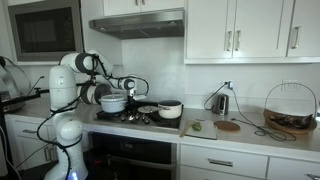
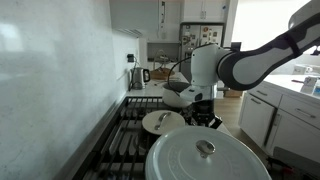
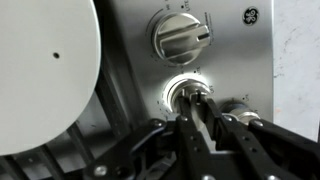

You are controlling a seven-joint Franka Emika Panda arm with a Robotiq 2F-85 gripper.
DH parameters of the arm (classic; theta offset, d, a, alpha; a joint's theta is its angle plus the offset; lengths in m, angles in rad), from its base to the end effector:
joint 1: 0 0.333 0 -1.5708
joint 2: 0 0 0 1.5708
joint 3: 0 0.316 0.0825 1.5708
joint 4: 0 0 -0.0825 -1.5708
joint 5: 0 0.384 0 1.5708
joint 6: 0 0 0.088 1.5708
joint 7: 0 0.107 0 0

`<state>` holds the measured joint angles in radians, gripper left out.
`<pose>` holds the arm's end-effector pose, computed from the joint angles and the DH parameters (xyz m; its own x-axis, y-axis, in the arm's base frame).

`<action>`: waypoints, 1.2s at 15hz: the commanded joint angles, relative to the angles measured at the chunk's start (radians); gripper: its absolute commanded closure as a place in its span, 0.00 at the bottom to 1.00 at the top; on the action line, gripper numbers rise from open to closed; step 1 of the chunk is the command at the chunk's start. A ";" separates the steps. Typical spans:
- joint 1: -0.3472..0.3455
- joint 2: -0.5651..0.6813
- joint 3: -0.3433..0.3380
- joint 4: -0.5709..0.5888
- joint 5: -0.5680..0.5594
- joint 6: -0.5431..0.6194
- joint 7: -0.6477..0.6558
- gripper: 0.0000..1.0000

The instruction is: Switch on the stove

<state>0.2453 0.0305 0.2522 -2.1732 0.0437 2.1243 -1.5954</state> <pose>0.4648 0.2542 0.3726 -0.4755 0.8786 0.0448 0.8751 0.4776 -0.0779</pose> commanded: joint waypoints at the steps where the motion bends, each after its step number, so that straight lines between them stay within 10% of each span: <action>1: -0.008 0.062 -0.005 0.003 -0.041 -0.060 -0.120 0.95; 18: -0.036 0.111 -0.020 0.108 -0.092 -0.190 -0.827 0.95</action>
<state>0.2435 0.1063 0.2519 -2.0599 0.0263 1.9798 -2.2901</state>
